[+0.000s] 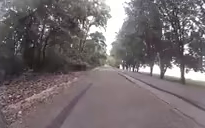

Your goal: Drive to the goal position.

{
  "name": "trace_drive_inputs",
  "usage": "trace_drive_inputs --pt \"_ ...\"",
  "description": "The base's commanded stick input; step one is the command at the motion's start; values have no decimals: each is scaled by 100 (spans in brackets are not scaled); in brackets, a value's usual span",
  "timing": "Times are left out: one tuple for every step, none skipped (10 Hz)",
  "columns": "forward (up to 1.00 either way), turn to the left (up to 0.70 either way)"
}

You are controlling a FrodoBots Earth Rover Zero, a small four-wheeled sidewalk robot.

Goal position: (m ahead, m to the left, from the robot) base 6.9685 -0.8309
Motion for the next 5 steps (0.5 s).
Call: trace_drive_inputs --pt "70 0" --pt "70 0" --pt "70 0" --pt "70 0" --pt "70 0"
